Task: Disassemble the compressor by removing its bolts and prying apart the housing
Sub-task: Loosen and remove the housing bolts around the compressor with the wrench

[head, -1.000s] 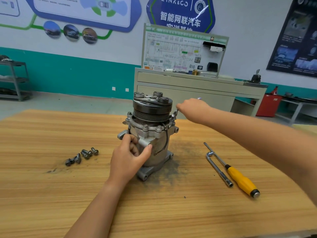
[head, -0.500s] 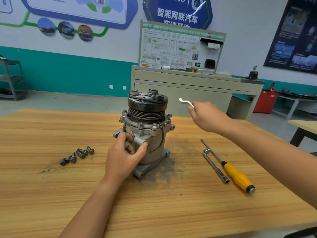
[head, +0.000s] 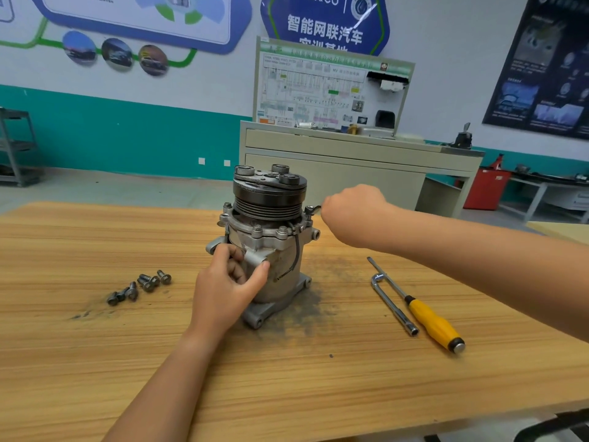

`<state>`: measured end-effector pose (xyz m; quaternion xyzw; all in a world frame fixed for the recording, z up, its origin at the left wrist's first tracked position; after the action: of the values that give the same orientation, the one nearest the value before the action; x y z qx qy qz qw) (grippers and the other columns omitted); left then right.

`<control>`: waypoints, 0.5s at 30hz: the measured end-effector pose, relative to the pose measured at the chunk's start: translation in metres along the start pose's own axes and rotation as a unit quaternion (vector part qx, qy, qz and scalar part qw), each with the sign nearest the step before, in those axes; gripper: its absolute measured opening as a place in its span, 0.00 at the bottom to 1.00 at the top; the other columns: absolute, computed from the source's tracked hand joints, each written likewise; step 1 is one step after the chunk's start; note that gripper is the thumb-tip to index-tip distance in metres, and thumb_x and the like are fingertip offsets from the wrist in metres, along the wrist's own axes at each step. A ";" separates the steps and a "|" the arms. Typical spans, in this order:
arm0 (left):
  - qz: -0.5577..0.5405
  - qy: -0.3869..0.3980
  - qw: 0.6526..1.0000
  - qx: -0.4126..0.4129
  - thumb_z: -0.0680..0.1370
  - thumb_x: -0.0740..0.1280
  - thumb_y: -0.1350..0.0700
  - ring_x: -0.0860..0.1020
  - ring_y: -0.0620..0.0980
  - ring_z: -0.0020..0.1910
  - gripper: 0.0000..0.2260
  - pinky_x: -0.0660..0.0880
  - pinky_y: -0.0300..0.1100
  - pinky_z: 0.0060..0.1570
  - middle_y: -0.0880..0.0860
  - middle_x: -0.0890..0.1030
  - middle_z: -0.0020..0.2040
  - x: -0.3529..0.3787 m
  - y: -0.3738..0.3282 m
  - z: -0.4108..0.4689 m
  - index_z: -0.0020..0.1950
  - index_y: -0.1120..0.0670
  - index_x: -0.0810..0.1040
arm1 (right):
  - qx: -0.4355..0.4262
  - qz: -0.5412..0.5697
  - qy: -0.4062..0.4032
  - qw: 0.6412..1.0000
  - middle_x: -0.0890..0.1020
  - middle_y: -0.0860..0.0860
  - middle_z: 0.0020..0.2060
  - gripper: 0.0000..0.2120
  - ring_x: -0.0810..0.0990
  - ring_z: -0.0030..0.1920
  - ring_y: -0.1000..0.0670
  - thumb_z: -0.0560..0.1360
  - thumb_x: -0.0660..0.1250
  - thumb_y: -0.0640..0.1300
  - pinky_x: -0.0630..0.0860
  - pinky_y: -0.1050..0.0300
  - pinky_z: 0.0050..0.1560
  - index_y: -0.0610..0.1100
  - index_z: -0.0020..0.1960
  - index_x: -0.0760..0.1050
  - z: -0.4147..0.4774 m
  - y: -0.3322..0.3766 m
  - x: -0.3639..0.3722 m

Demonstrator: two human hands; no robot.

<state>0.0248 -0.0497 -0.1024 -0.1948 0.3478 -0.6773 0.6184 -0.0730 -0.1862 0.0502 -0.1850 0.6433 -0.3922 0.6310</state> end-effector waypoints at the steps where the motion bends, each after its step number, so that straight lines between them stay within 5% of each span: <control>1: 0.000 -0.001 1.000 0.001 0.68 0.69 0.47 0.68 0.43 0.24 0.12 0.62 0.33 0.25 0.46 0.69 0.24 0.000 0.000 0.000 0.40 0.48 0.67 | -0.005 -0.015 0.005 1.000 0.65 0.49 0.29 0.08 0.67 0.31 0.48 0.77 0.57 0.34 0.57 0.59 0.23 0.40 0.53 0.72 0.000 0.001 -0.001; 6: -0.003 0.000 1.000 0.006 0.68 0.70 0.47 0.68 0.43 0.24 0.12 0.62 0.31 0.25 0.45 0.68 0.23 0.000 -0.001 0.000 0.40 0.48 0.66 | -0.032 -0.060 0.023 0.997 0.66 0.49 0.30 0.10 0.70 0.33 0.47 0.77 0.55 0.36 0.64 0.58 0.25 0.40 0.55 0.72 0.003 0.005 -0.006; 15: 0.000 0.004 1.000 0.007 0.68 0.69 0.46 0.69 0.43 0.24 0.12 0.64 0.33 0.25 0.45 0.69 0.24 0.001 0.001 0.001 0.40 0.47 0.66 | -0.029 -0.024 0.008 0.999 0.66 0.49 0.29 0.02 0.65 0.26 0.51 0.77 0.55 0.36 0.58 0.59 0.23 0.41 0.47 0.64 0.003 -0.003 0.004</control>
<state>0.0260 -0.0506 -0.1027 -0.1877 0.3451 -0.6808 0.6182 -0.0710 -0.1914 0.0501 -0.2157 0.6547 -0.3896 0.6107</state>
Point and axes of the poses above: each hand's wrist, its own z-axis towards the middle knuckle, its own x-axis out of the palm, y = z × x, the point moved 1 cm from there along z, towards the middle knuckle
